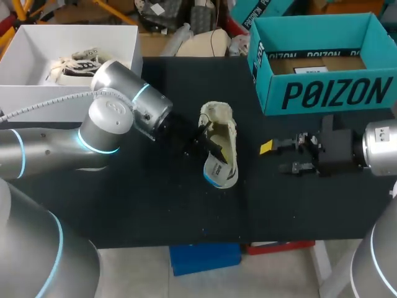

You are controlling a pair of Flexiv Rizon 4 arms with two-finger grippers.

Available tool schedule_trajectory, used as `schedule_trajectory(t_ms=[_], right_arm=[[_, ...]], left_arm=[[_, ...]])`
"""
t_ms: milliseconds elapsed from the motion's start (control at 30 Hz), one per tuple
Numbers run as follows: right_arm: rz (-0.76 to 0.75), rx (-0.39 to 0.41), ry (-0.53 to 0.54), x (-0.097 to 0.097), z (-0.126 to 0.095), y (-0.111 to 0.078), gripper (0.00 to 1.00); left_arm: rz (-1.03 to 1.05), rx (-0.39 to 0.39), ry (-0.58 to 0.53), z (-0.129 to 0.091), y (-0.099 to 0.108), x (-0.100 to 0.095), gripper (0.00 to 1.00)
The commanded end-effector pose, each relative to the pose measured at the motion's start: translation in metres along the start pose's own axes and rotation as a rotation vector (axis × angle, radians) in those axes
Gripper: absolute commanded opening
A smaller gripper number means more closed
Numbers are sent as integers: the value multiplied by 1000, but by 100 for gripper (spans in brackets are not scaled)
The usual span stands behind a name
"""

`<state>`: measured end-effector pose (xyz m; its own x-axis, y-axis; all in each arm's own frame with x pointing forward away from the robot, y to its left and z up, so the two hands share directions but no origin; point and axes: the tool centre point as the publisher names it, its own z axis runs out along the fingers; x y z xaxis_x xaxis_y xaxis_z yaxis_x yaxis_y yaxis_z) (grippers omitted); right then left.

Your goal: Take the shoe out of the shoebox, open the shoe tongue, remove and reinsert the insole, then place the shoe into the shoebox

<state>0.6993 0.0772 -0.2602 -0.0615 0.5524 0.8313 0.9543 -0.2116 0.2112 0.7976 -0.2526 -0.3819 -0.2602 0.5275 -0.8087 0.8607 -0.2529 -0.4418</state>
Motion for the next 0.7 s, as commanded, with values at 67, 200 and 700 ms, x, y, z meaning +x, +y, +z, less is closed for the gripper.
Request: schedule_trajectory(t_ms=[67,200,700], right_arm=[[1,1,-1,0,0,0,100],[1,1,-1,0,0,0,100],[1,1,-1,0,0,0,100]], left_arm=[[0,-10,-1,-2,-14,-2,76],[1,-3,3,-5,-26,-6,87],[16,33,46,-11,-69,-15,50]])
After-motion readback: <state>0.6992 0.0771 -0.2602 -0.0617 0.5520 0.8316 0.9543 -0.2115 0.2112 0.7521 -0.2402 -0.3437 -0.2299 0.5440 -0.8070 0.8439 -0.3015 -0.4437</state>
